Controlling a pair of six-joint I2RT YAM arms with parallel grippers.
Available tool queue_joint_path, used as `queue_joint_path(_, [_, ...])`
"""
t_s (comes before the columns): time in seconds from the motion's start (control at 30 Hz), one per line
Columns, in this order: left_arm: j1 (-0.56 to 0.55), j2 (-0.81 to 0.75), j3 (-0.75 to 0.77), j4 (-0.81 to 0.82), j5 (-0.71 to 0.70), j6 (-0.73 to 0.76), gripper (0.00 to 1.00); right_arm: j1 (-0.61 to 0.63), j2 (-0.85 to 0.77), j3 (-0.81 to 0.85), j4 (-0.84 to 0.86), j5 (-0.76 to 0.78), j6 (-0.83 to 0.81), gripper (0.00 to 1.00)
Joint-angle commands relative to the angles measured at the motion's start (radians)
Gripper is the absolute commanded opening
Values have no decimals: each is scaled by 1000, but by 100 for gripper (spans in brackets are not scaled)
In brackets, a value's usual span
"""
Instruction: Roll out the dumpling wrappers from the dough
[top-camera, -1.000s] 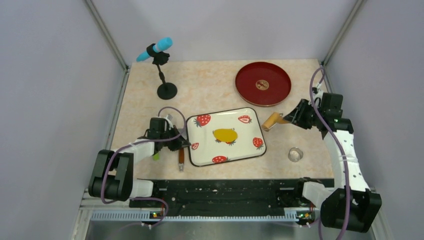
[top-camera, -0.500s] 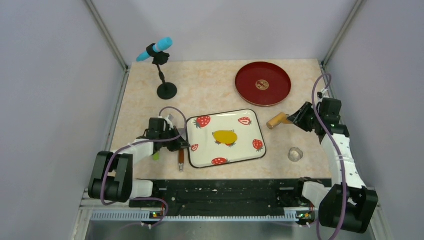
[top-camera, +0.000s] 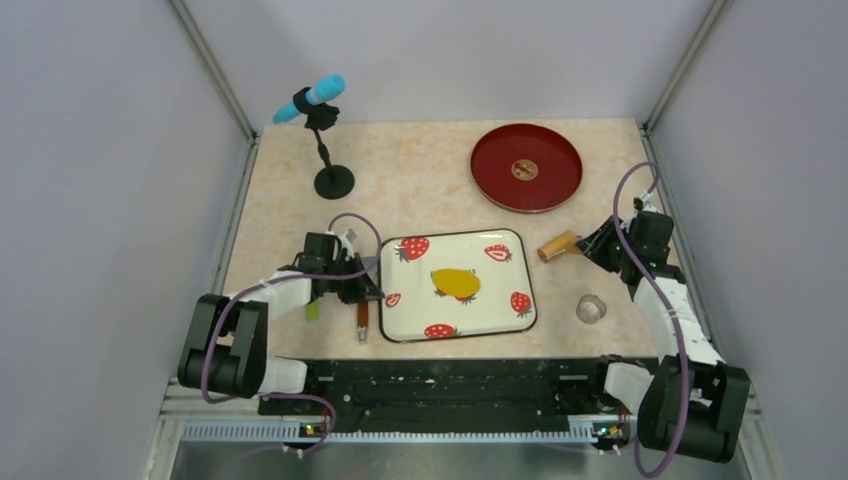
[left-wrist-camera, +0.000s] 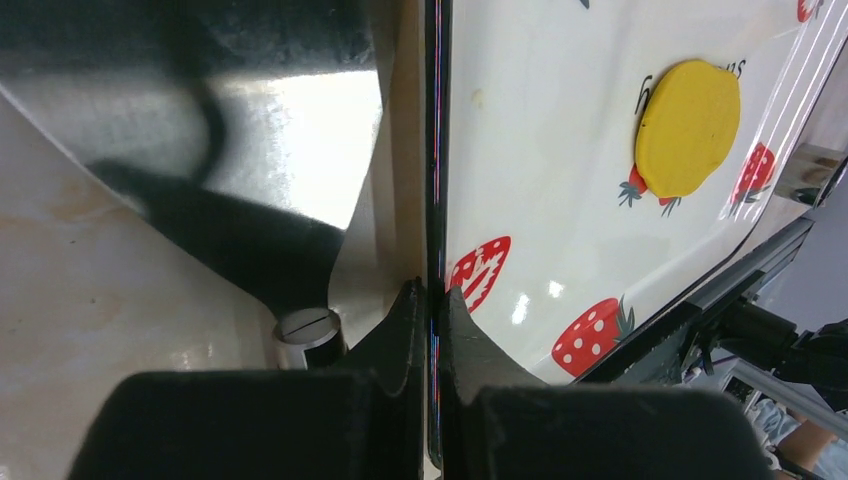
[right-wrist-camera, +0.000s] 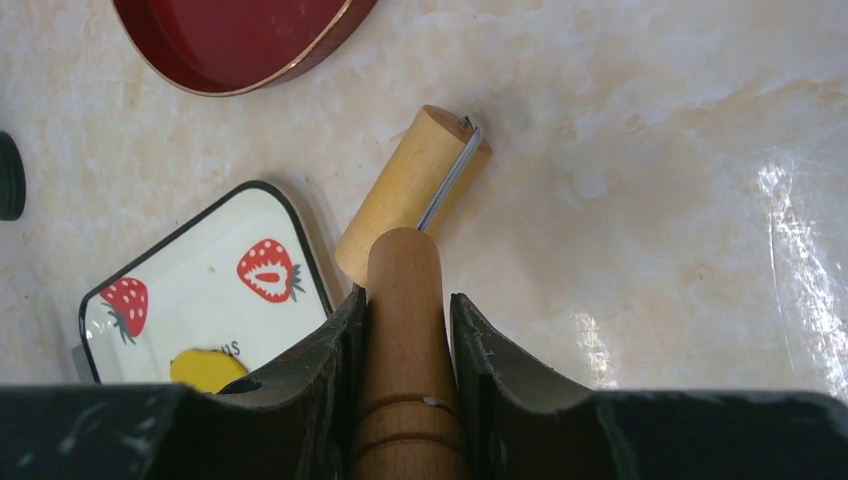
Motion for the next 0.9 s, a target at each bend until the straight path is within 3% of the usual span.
queue_joint_path(0.0, [-45, 31, 50, -23, -3, 17, 0, -11, 25, 19, 79, 33, -43, 16])
queue_joint_path(0.13, [-72, 19, 67, -32, -38, -39, 0, -11, 24, 48, 0, 78, -51, 48])
queue_joint_path(0.3, [-103, -21, 72, -37, -87, -125, 0, -11, 9, 83, -73, 119, -47, 67])
queue_joint_path(0.6, [-129, -30, 74, -26, -112, -166, 0, -11, 4, 176, -229, 182, -48, 76])
queue_joint_path(0.73, [-129, -64, 79, -10, -104, -147, 9, -11, -14, 219, -345, 173, -43, 76])
queue_joint_path(0.87, [-129, -70, 92, -8, -96, -127, 11, -11, -46, 203, -460, 227, -2, 71])
